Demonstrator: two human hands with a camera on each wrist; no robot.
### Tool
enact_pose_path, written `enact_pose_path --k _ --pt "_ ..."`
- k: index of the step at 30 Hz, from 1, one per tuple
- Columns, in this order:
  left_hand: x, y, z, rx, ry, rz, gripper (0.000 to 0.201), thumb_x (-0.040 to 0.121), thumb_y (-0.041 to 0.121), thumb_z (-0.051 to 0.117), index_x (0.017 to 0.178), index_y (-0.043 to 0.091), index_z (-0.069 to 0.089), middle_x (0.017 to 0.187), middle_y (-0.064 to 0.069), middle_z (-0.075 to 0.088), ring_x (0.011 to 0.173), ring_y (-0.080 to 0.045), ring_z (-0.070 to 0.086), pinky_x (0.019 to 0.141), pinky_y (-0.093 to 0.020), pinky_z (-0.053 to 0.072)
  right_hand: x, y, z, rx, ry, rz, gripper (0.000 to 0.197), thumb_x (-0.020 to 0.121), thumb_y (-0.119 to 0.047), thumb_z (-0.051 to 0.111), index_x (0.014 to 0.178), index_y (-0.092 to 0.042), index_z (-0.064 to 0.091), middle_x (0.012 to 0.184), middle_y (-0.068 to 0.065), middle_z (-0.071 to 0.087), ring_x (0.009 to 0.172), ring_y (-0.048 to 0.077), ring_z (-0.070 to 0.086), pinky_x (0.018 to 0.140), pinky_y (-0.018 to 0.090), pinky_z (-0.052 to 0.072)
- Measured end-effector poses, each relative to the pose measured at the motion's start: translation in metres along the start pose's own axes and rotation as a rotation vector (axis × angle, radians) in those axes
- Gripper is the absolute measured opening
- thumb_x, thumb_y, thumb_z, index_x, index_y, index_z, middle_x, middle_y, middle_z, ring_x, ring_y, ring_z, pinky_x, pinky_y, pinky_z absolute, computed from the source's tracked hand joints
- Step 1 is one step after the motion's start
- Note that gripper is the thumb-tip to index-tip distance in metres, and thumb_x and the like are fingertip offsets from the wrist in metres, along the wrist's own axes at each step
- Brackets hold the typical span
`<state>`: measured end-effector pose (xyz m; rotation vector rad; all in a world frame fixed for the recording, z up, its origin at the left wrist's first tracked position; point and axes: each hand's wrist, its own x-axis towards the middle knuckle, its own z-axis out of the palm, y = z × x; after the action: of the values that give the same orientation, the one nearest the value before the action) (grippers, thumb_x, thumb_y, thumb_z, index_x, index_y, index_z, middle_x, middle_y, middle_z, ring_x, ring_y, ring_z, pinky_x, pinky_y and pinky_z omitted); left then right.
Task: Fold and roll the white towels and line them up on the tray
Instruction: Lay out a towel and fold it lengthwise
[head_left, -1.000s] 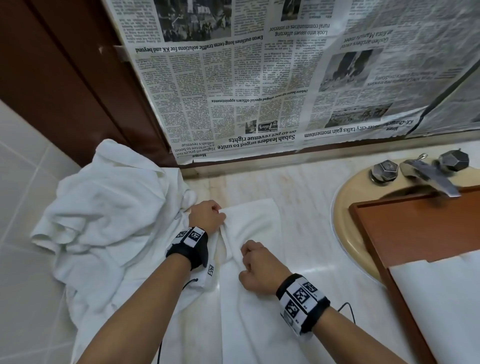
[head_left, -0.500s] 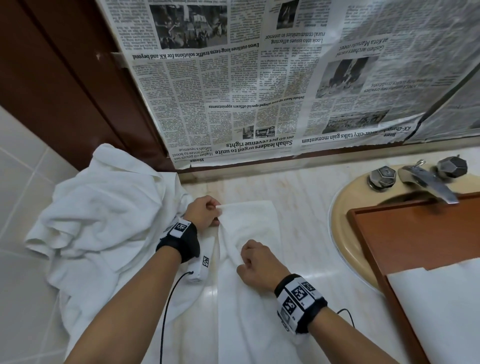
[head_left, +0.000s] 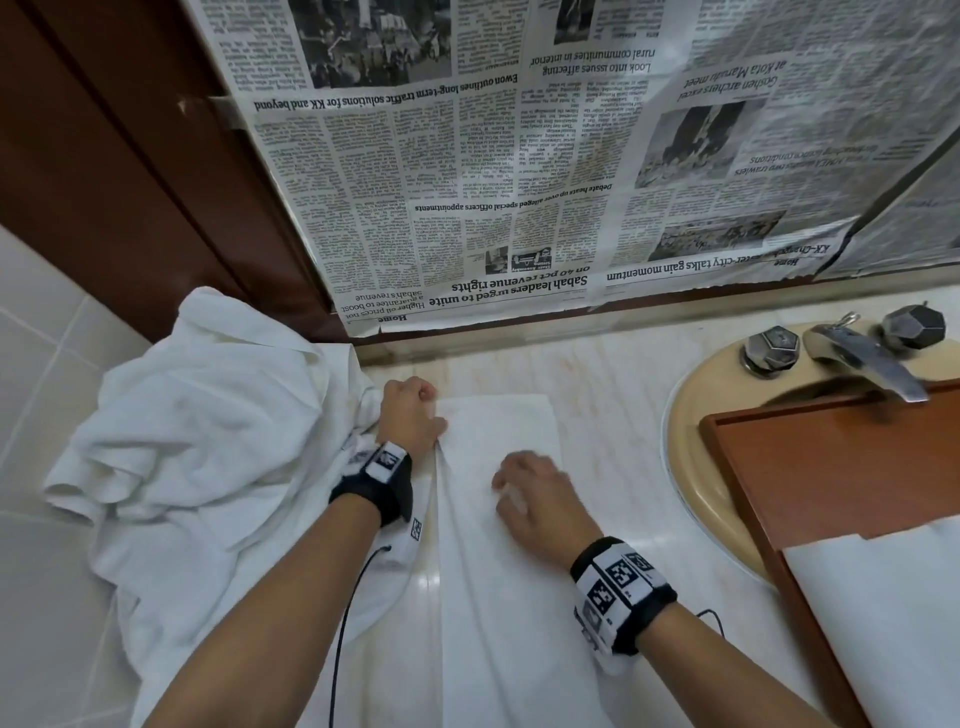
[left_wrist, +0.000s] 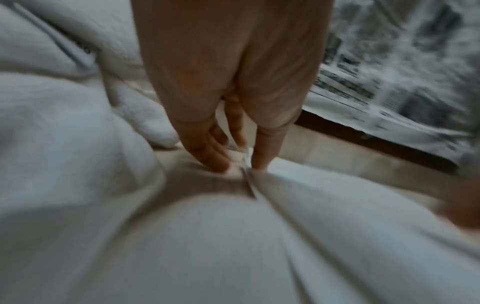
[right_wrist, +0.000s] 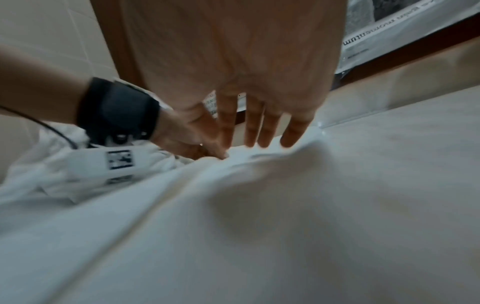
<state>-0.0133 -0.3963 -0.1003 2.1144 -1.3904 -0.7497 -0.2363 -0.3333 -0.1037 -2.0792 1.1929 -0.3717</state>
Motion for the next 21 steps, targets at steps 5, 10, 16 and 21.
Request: enact_pose_path --k 5,10,16,21 --pt "-0.049 -0.002 0.030 0.325 0.053 0.294 0.051 0.087 0.022 0.065 0.135 0.013 0.053 0.150 -0.011 0.038 0.130 -0.035 0.041 0.104 -0.049 0.040 0.031 0.015 -0.015 -0.349 -0.071 0.040 0.080 0.085 -0.049 0.007 0.153 -0.014 0.029 0.163 0.003 0.020 0.150 0.026 0.017 0.118 0.047 0.017" --pt "-0.058 0.003 0.051 0.536 -0.250 0.231 0.057 0.106 0.039 0.018 0.159 0.028 -0.002 0.165 0.014 -0.009 0.153 -0.015 -0.005 0.121 -0.053 0.006 0.054 0.017 0.001 -0.528 -0.268 0.012 0.080 0.081 -0.050 -0.017 0.156 -0.024 -0.010 0.163 -0.011 -0.015 0.151 0.015 -0.013 0.122 0.046 -0.005" --pt "-0.050 -0.016 0.035 0.611 -0.284 0.132 0.057 0.105 0.048 0.008 0.156 0.034 -0.014 0.161 0.021 -0.021 0.152 -0.019 -0.014 0.120 -0.056 -0.004 0.062 0.054 -0.030 -0.566 -0.257 0.150 0.059 0.102 -0.051 0.004 0.154 -0.031 -0.018 0.157 -0.017 -0.025 0.149 0.014 -0.019 0.121 0.048 -0.008" --pt "-0.062 -0.016 0.026 0.564 -0.292 0.130 0.065 0.096 0.050 0.000 0.158 0.032 -0.004 0.163 0.016 -0.019 0.152 -0.024 -0.011 0.122 -0.053 0.000 0.044 0.033 -0.034 -0.586 -0.095 0.179 0.058 0.104 -0.033 0.022 0.158 -0.017 0.010 0.165 -0.003 0.004 0.152 0.025 0.007 0.120 0.052 0.014"
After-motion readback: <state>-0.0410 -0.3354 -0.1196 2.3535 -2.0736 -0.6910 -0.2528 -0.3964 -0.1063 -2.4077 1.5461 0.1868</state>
